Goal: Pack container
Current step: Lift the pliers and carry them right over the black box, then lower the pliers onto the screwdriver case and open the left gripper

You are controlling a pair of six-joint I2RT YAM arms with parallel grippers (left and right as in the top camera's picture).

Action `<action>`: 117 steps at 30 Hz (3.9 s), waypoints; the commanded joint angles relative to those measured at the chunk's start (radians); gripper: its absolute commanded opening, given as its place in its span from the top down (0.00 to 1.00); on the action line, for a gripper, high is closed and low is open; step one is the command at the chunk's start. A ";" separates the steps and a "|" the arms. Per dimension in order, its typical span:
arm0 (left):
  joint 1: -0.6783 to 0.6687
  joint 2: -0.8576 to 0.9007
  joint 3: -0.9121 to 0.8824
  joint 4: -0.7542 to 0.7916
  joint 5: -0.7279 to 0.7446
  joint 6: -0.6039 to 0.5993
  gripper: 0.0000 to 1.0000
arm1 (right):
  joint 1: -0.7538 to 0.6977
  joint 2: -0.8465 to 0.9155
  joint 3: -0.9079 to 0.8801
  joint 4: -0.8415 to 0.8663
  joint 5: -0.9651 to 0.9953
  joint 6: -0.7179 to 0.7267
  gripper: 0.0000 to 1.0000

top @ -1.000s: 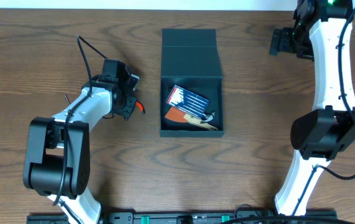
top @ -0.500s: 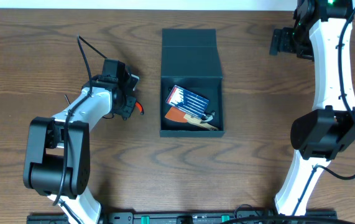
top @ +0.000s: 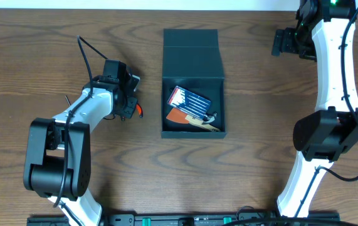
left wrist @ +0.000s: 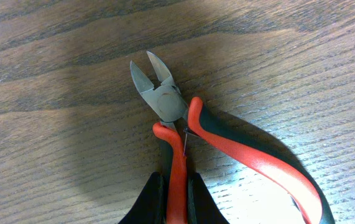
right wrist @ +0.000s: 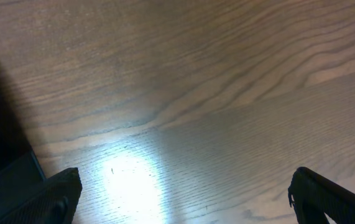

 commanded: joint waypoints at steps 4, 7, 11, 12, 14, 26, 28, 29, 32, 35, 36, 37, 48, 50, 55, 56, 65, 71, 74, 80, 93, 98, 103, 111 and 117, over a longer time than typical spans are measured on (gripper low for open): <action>0.002 -0.020 0.004 -0.005 -0.011 -0.012 0.94 | 0.004 -0.027 0.019 0.000 0.003 0.017 0.01; 0.002 -0.051 0.006 -0.005 -0.011 -0.012 0.94 | 0.004 -0.027 0.019 0.000 0.003 0.017 0.01; 0.002 -0.089 0.009 -0.006 -0.011 -0.015 0.94 | 0.004 -0.027 0.019 0.000 0.003 0.017 0.01; 0.002 -0.100 0.009 -0.006 -0.011 -0.021 0.94 | 0.004 -0.027 0.019 0.000 0.003 0.017 0.01; 0.002 -0.117 0.009 -0.006 -0.011 -0.028 0.94 | 0.004 -0.027 0.019 0.000 0.003 0.017 0.01; 0.000 -0.248 0.021 -0.025 -0.003 -0.077 0.94 | 0.004 -0.027 0.019 0.000 0.003 0.017 0.01; 0.000 -0.283 0.032 -0.028 -0.003 -0.085 0.94 | 0.004 -0.027 0.019 0.000 0.003 0.018 0.01; 0.000 -0.299 0.040 -0.030 -0.003 -0.093 0.94 | 0.004 -0.027 0.019 0.000 0.003 0.017 0.01; 0.000 -0.347 0.068 -0.045 0.000 -0.098 0.94 | 0.004 -0.027 0.019 0.000 0.003 0.017 0.01; 0.000 -0.385 0.094 -0.056 0.010 -0.098 0.94 | 0.004 -0.027 0.019 0.000 0.003 0.017 0.01; -0.001 -0.397 0.101 -0.056 0.029 -0.098 0.94 | 0.004 -0.027 0.019 0.000 0.003 0.017 0.01; -0.001 -0.406 0.107 -0.056 0.053 -0.098 0.94 | 0.004 -0.027 0.019 0.000 0.003 0.018 0.01; -0.089 -0.426 0.148 -0.055 0.210 -0.092 0.94 | 0.004 -0.027 0.019 0.000 0.003 0.017 0.01; -0.127 -0.426 0.148 -0.055 0.210 -0.074 0.94 | 0.004 -0.027 0.019 0.000 0.003 0.017 0.01; -0.233 -0.426 0.148 -0.047 0.209 -0.059 0.94 | 0.004 -0.027 0.019 0.000 0.003 0.018 0.01; -0.254 -0.426 0.148 -0.047 0.209 -0.051 0.94 | 0.004 -0.027 0.019 0.000 0.003 0.017 0.01; -0.363 -0.408 0.148 -0.051 0.209 -0.045 0.94 | 0.004 -0.027 0.019 0.000 0.003 0.018 0.01; -0.412 -0.366 0.148 -0.055 0.209 -0.045 0.94 | 0.004 -0.027 0.019 0.000 0.003 0.017 0.01; -0.431 -0.335 0.148 -0.055 0.209 -0.044 0.94 | 0.004 -0.027 0.019 0.000 0.003 0.017 0.01; -0.447 -0.259 0.148 -0.048 0.209 -0.040 0.94 | 0.004 -0.027 0.019 0.000 0.003 0.017 0.01; -0.447 -0.144 0.148 -0.033 0.209 -0.040 0.94 | 0.004 -0.027 0.019 0.000 0.003 0.017 0.01; -0.447 -0.110 0.147 -0.033 0.205 -0.041 0.94 | 0.004 -0.027 0.019 0.000 0.003 0.017 0.01; -0.447 -0.078 0.147 -0.034 0.202 -0.041 0.94 | 0.004 -0.027 0.019 0.000 0.003 0.017 0.01; -0.447 -0.060 0.147 -0.034 0.161 -0.041 0.94 | 0.004 -0.027 0.019 0.000 0.003 0.017 0.01; -0.447 -0.060 0.138 -0.037 0.114 -0.040 0.94 | 0.004 -0.027 0.019 0.000 0.003 0.018 0.01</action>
